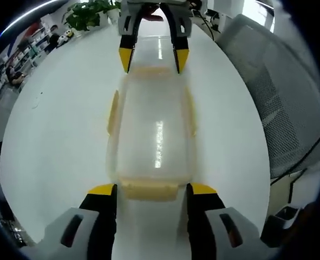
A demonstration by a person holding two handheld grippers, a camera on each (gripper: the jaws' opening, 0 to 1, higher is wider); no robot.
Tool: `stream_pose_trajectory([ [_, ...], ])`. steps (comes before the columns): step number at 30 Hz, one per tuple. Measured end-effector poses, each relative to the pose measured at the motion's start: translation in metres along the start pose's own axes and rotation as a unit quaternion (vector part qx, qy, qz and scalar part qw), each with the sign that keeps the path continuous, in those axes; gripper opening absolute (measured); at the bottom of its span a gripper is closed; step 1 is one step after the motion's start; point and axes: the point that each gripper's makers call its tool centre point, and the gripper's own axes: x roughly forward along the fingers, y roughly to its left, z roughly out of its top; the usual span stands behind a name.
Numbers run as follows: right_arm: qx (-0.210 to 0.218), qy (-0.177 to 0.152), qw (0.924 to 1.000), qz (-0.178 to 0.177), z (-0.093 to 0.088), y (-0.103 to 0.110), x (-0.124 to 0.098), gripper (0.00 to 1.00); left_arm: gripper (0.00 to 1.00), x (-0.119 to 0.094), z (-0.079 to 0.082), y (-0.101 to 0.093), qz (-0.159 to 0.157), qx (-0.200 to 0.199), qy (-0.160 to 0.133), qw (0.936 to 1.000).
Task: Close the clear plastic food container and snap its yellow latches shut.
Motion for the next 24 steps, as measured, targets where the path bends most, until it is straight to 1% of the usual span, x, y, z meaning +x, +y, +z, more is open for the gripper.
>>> stream_pose_trajectory([
  [2, 0.0, -0.003, 1.0, 0.0, 0.0021, 0.0009, 0.0012, 0.54, 0.5, -0.0001, 0.0005, -0.0007, -0.002, 0.0, 0.002, 1.0],
  [5, -0.006, 0.007, 1.0, 0.001, -0.0001, 0.0022, 0.0034, 0.53, 0.5, 0.0001, 0.0009, -0.0006, -0.002, 0.0, 0.001, 1.0],
  [6, 0.004, 0.005, 1.0, 0.002, 0.0001, 0.0012, 0.0029, 0.52, 0.49, 0.0, 0.0008, -0.0008, -0.003, 0.0, 0.001, 1.0],
  [8, 0.011, 0.007, 0.9999, 0.01, -0.0018, 0.003, 0.0027, 0.48, 0.47, 0.0005, 0.0013, -0.0039, -0.013, -0.002, -0.001, 0.9999],
  [9, 0.013, 0.007, 0.9998, 0.015, -0.0023, 0.0052, 0.0027, 0.45, 0.47, 0.0005, 0.0015, -0.0034, -0.012, -0.001, -0.001, 0.9999],
  [11, 0.014, 0.008, 0.9998, 0.013, -0.0027, 0.0048, 0.0024, 0.4, 0.46, 0.0005, 0.0017, -0.0041, -0.014, 0.003, -0.003, 0.9999],
  [14, 0.013, 0.011, 0.9998, 0.012, -0.003, 0.0037, 0.0036, 0.39, 0.46, 0.0012, 0.0013, -0.0036, -0.018, 0.003, -0.002, 0.9998],
  [15, 0.013, 0.011, 0.9998, 0.013, -0.003, 0.0035, 0.0033, 0.39, 0.4, 0.0011, 0.0006, -0.0057, -0.024, 0.0, 0.0, 0.9997],
  [16, 0.01, 0.009, 0.9998, 0.014, -0.0024, 0.0042, 0.0041, 0.39, 0.4, 0.0023, -0.0011, -0.0061, -0.025, -0.015, 0.004, 0.9996],
  [17, 0.011, 0.012, 0.9998, 0.013, -0.0025, 0.0039, 0.0043, 0.39, 0.4, 0.0026, -0.0007, -0.0045, -0.024, -0.005, 0.001, 0.9997],
  [18, 0.011, 0.012, 0.9998, 0.014, -0.0025, 0.0039, 0.0047, 0.39, 0.4, 0.0026, -0.0009, -0.0044, -0.024, -0.004, 0.0, 0.9997],
  [24, 0.011, 0.012, 0.9997, 0.015, -0.0021, 0.0058, 0.0043, 0.39, 0.4, 0.004, -0.0021, -0.0057, -0.028, -0.007, -0.002, 0.9996],
])
